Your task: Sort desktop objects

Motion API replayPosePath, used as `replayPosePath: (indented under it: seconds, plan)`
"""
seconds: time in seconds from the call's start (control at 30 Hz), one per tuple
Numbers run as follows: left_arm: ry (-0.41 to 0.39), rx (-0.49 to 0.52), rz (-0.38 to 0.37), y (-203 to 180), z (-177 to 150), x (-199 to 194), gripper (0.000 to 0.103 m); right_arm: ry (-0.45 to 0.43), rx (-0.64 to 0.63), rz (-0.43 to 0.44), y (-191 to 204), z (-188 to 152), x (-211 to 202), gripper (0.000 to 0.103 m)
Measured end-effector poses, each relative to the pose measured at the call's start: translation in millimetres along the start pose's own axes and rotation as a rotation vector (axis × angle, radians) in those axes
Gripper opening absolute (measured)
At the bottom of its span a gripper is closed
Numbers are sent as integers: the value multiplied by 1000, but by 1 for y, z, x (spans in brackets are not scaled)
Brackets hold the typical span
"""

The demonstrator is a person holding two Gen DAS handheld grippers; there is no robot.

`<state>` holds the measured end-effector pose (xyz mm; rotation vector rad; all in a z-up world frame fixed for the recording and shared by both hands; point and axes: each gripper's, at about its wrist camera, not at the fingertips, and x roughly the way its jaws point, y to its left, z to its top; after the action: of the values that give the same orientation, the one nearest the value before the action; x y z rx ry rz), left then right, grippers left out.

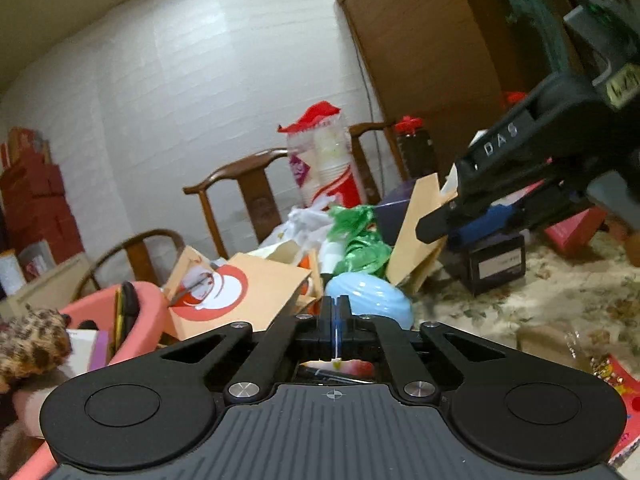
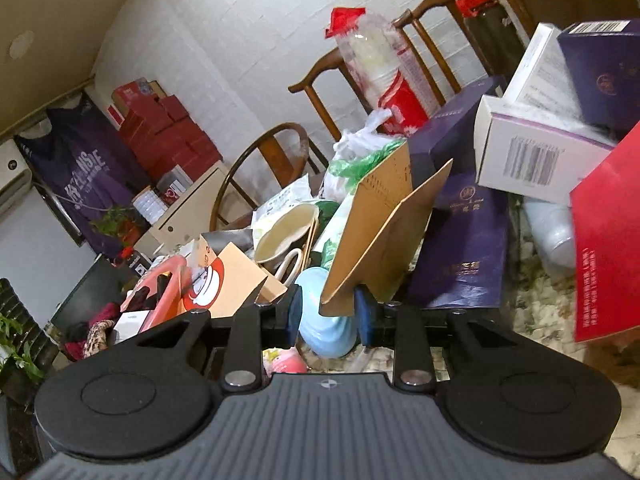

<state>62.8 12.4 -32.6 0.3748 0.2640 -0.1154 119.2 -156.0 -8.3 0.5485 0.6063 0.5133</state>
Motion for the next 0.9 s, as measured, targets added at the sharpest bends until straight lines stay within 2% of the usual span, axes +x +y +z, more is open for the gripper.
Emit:
replayPosePath:
  seconds: [0.03,0.07,0.1,0.13,0.17,0.3,0.47,0.53,0.6,0.77,0.9]
  plan:
    - [-9,9,18,-2,0,0,17,11,25,5,-3,1,-1,37]
    - [-10,12,34,-3,1,1,43,17,59,10,-6,1,-1,54]
    - [-6,14,60,-2,2,4,72,15,103,27,-11,2,-1,65]
    - [-13,17,104,-2,4,6,82,11,130,38,-13,3,0,72]
    - [-32,20,134,-2,5,6,90,9,147,43,-15,4,1,72]
    - [-46,40,168,3,15,16,91,29,161,30,-14,6,14,72]
    - [3,54,143,8,26,47,93,21,163,1,-10,10,30,72]
    - [9,76,147,5,27,58,93,5,165,11,-9,12,33,78]
    - [19,88,153,6,28,69,96,-8,149,-2,-5,17,36,79]
    - [107,107,153,12,26,102,101,-5,128,20,-1,21,42,82]
    - [114,90,173,17,20,112,102,33,91,67,6,17,45,82]
